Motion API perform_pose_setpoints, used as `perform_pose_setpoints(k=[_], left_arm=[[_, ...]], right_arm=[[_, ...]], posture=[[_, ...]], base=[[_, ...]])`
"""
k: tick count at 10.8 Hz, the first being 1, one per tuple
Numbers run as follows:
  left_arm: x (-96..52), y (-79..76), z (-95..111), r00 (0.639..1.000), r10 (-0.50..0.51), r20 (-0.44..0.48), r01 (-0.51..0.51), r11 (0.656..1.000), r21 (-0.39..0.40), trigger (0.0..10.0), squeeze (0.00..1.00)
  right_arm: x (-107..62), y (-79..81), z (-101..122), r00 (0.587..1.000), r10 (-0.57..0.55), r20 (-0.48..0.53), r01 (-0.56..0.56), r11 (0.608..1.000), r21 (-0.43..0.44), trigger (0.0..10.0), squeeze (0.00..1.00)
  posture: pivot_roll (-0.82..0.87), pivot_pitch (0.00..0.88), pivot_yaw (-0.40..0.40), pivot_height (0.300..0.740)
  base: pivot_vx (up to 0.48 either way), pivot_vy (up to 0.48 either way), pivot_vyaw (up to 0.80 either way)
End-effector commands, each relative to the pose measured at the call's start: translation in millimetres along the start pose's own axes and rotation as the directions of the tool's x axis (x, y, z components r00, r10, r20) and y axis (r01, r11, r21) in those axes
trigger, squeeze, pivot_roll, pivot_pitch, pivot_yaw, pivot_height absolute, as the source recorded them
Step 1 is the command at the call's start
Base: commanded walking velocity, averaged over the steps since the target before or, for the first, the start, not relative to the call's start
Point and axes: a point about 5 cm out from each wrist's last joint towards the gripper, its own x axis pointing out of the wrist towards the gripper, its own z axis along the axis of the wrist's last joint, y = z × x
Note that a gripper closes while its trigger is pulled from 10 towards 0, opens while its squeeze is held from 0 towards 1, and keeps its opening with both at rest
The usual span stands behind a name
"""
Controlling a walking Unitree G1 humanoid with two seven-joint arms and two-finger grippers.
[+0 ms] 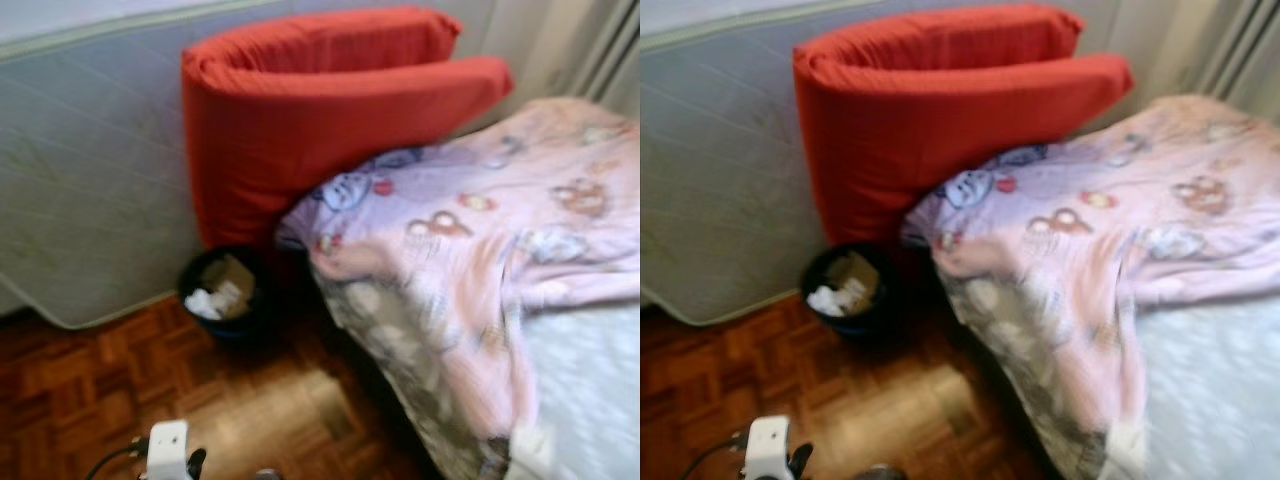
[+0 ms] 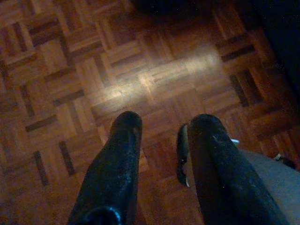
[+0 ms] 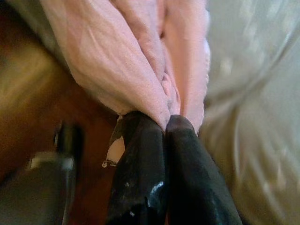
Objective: Clean up the room
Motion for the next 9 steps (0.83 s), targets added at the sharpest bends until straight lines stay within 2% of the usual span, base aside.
perform_pose_setpoints(k=[1, 2, 3, 5, 6, 7, 8, 9], left_arm=[[-1.3, -0.6, -4.3, 1.000, -0.004, -0.017, 0.004, 1.000, -0.002, 10.0, 0.00], [-1.2, -0.7, -4.2, 1.000, -0.004, -0.018, 0.004, 1.000, 0.001, 10.0, 0.00], [-1.2, -0.4, -4.3, 1.000, -0.002, -0.019, 0.002, 1.000, 0.003, 10.0, 0.00], [-1.7, 0.2, -5.5, 1.000, -0.001, -0.024, 0.002, 1.000, 0.006, 10.0, 0.00], [-1.6, 0.3, -5.4, 1.000, -0.001, -0.025, 0.001, 1.000, 0.007, 10.0, 0.00], [-1.6, 0.2, -5.4, 1.000, -0.001, -0.025, 0.002, 1.000, 0.008, 10.0, 0.00], [-1.6, 0.1, -5.5, 1.000, -0.003, -0.027, 0.003, 1.000, 0.010, 10.0, 0.00], [-1.7, -0.6, -6.2, 1.000, -0.004, -0.030, 0.004, 1.000, 0.011, 10.0, 0.00]], right_arm=[[-1.9, 2.9, -15.3, 0.995, 0.049, -0.081, -0.053, 0.997, -0.051, 10.0, 0.00], [-7.0, 20.4, -31.8, 0.965, 0.198, -0.172, -0.220, 0.968, -0.119, 10.0, 0.00], [-11.8, 34.9, -39.9, 0.925, 0.309, -0.220, -0.346, 0.925, -0.156, 10.0, 0.00], [-18.0, 53.6, -44.9, 0.863, 0.423, -0.275, -0.488, 0.839, -0.240, 10.0, 0.00], [-17.5, 51.8, -44.7, 0.863, 0.406, -0.300, -0.489, 0.818, -0.302, 10.0, 0.00], [-16.8, 49.8, -44.1, 0.870, 0.393, -0.297, -0.478, 0.819, -0.316, 10.0, 0.00], [-18.7, 52.3, -46.0, 0.836, 0.443, -0.325, -0.540, 0.771, -0.338, 10.0, 0.00], [-21.1, 54.1, -50.4, 0.797, 0.469, -0.380, -0.600, 0.687, -0.410, 10.0, 0.00]], posture=[[0.21, 0.127, -0.022, 0.740], [0.21, 0.128, -0.021, 0.740], [0.21, 0.128, -0.021, 0.740], [0.21, 0.129, -0.020, 0.740], [0.21, 0.129, -0.020, 0.740], [0.21, 0.129, -0.019, 0.740], [0.21, 0.128, -0.019, 0.740], [0.21, 0.129, -0.020, 0.740]], base=[[0.000, 0.000, 0.00], [0.000, 0.000, 0.00], [0.000, 0.000, 0.00], [0.000, 0.000, 0.00], [0.000, 0.000, 0.00], [0.000, 0.000, 0.00], [0.000, 0.000, 0.00], [0.000, 0.000, 0.00]])
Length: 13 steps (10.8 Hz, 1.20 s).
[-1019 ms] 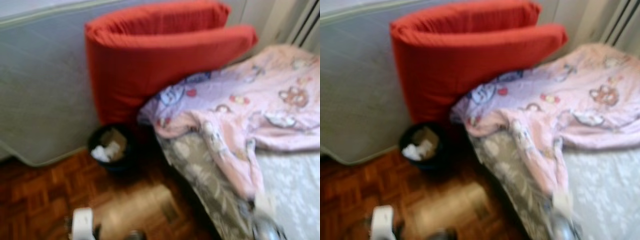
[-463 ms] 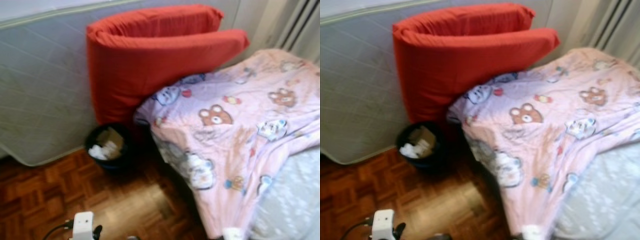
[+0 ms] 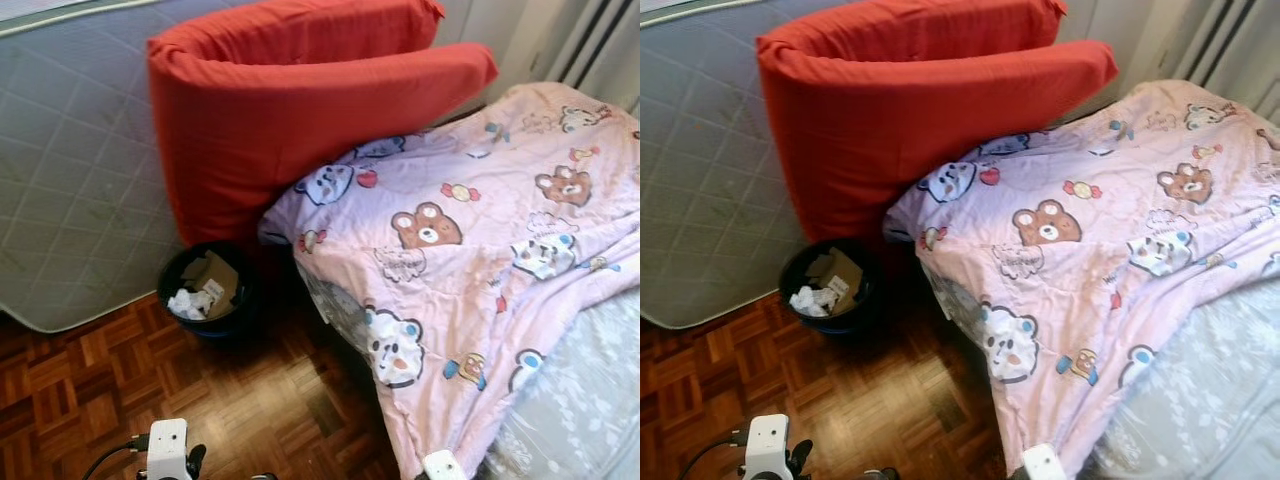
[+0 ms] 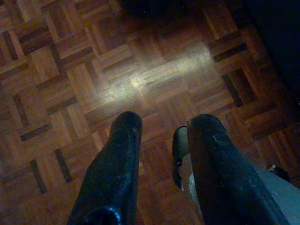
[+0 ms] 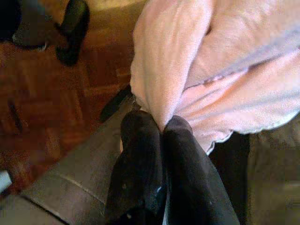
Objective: Clean up the room
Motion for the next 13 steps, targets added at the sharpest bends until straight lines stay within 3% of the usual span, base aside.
perform_pose_setpoints(k=[1, 2, 3, 5, 6, 7, 8, 10, 11, 12, 13], left_arm=[[-3.5, 0.3, -10.4, 0.999, 0.000, -0.041, 0.000, 1.000, 0.005, 10.0, 0.00], [-3.5, -0.1, -10.6, 0.999, 0.000, -0.042, 0.001, 1.000, 0.005, 10.0, 0.00], [-3.4, -0.1, -10.6, 0.999, -0.001, -0.043, 0.001, 1.000, 0.006, 10.0, 0.00], [-3.5, -0.3, -11.0, 0.999, -0.001, -0.046, 0.001, 1.000, 0.008, 10.0, 0.00], [-3.6, -0.4, -11.4, 0.999, -0.001, -0.048, 0.001, 1.000, 0.009, 10.0, 0.00], [-3.7, -0.5, -11.7, 0.999, -0.001, -0.049, 0.001, 1.000, 0.010, 10.0, 0.00], [-3.9, -0.4, -12.2, 0.999, 0.000, -0.051, 0.001, 1.000, 0.012, 10.0, 0.00], [-3.8, -0.2, -12.0, 0.999, 0.000, -0.050, 0.001, 1.000, 0.012, 10.0, 0.00], [-3.8, -0.3, -11.9, 0.999, 0.000, -0.050, 0.001, 1.000, 0.012, 10.0, 0.00], [-3.7, -0.1, -11.8, 0.999, 0.000, -0.050, 0.000, 1.000, 0.012, 10.0, 0.00], [-3.6, 0.1, -11.5, 0.999, 0.001, -0.051, 0.000, 1.000, 0.014, 10.0, 0.00]], right_arm=[[2.5, 14.9, -15.1, 0.995, 0.085, -0.054, -0.086, 0.996, -0.020, 10.0, 0.00], [3.4, 19.3, -10.5, 0.993, 0.114, -0.029, -0.116, 0.990, -0.077, 10.0, 0.00], [4.2, 25.0, -7.2, 0.987, 0.159, -0.018, -0.160, 0.984, -0.074, 10.0, 0.00], [3.9, 27.5, -9.8, 0.975, 0.198, -0.097, -0.212, 0.963, -0.165, 10.0, 0.00], [3.6, 24.0, -11.2, 0.981, 0.167, -0.098, -0.180, 0.972, -0.148, 10.0, 0.00], [1.7, 9.1, -11.2, 0.997, 0.040, -0.068, -0.048, 0.991, -0.125, 10.0, 0.00], [0.1, 0.7, -8.8, 0.999, -0.017, -0.038, 0.014, 0.997, -0.076, 10.0, 0.00], [0.1, 0.5, -2.7, 1.000, 0.000, -0.018, -0.001, 0.999, -0.032, 10.0, 0.00], [0.4, 0.9, 3.4, 1.000, -0.002, 0.012, 0.002, 1.000, -0.003, 10.0, 0.63], [0.5, 0.7, 5.5, 1.000, -0.008, 0.022, 0.008, 1.000, 0.010, 10.0, 0.96], [0.6, 0.8, 11.3, 0.999, -0.008, 0.051, 0.007, 1.000, 0.029, 10.0, 1.00]], posture=[[0.21, 0.129, -0.021, 0.740], [0.21, 0.130, -0.022, 0.740], [0.21, 0.129, -0.022, 0.740], [0.21, 0.128, -0.023, 0.740], [0.21, 0.128, -0.024, 0.740], [0.21, 0.129, -0.021, 0.740], [0.21, 0.130, -0.022, 0.740], [0.21, 0.129, -0.023, 0.740], [0.21, 0.128, -0.021, 0.740], [0.21, 0.128, -0.021, 0.740], [0.21, 0.127, -0.021, 0.740]], base=[[0.000, 0.000, 0.00], [0.000, 0.000, 0.00], [0.000, 0.000, 0.00], [0.000, 0.000, 0.00], [0.000, 0.000, 0.00], [0.000, 0.000, 0.00], [0.000, 0.000, 0.00], [0.000, 0.000, 0.00], [0.000, 0.000, 0.00], [0.000, 0.000, 0.00], [0.000, 0.000, 0.00]])
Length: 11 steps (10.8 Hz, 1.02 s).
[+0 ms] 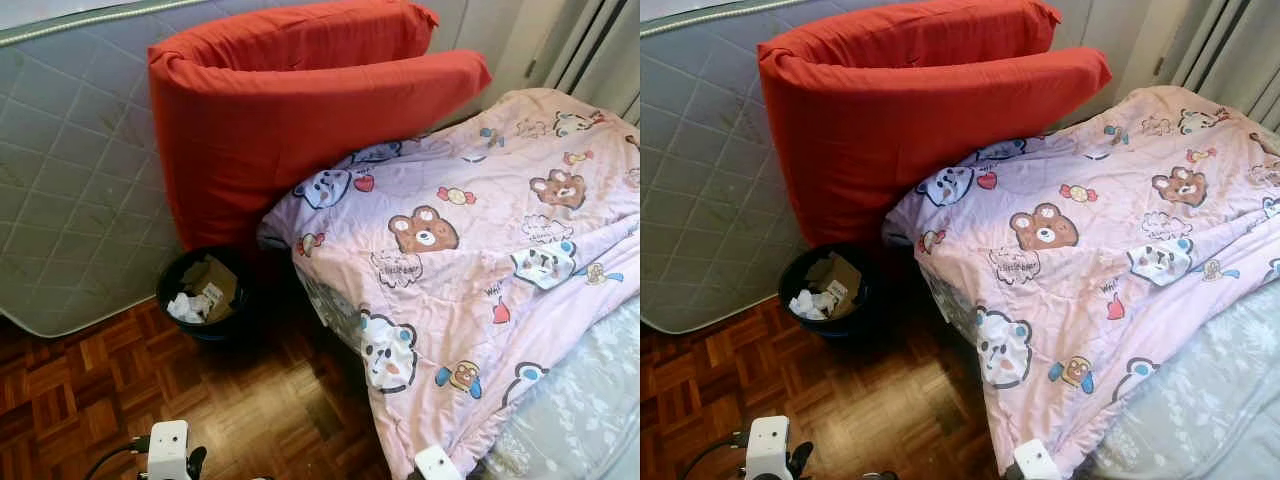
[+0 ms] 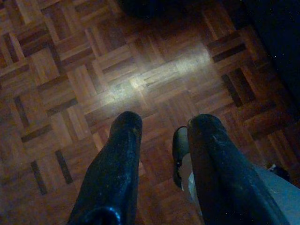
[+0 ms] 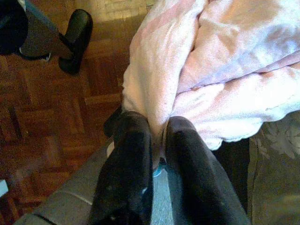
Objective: Clean up the room
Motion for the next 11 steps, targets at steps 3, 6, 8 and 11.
perform_pose_setpoints(k=[3, 6, 8, 11], left_arm=[[-2.5, -0.6, -8.8, 0.999, -0.002, -0.041, 0.002, 1.000, 0.009, 10.0, 0.00], [-2.0, -1.1, -7.9, 0.999, -0.001, -0.041, 0.002, 1.000, 0.007, 10.0, 0.00], [-1.6, -2.2, -7.4, 0.999, -0.004, -0.040, 0.004, 1.000, 0.006, 10.0, 0.00], [-0.5, -4.9, -6.6, 0.999, -0.010, -0.050, 0.010, 1.000, 0.003, 10.0, 0.00]], right_arm=[[-0.7, -2.8, 7.6, 0.999, -0.002, 0.045, 0.001, 0.999, 0.036, 10.0, 1.00], [-5.6, -14.9, 41.7, 0.972, -0.058, 0.228, 0.023, 0.988, 0.156, 10.0, 0.95], [-11.5, -30.8, 53.5, 0.929, -0.217, 0.301, 0.130, 0.950, 0.284, 10.0, 0.00], [-8.3, -29.3, 21.5, 0.936, -0.295, 0.191, 0.210, 0.905, 0.370, 10.0, 0.00]], posture=[[0.21, 0.124, -0.023, 0.740], [0.21, 0.121, -0.024, 0.740], [0.20, 0.117, -0.024, 0.740], [0.19, 0.107, -0.023, 0.740]], base=[[0.000, 0.000, 0.00], [0.000, 0.000, 0.00], [0.000, 0.000, 0.00], [0.000, 0.000, 0.00]])
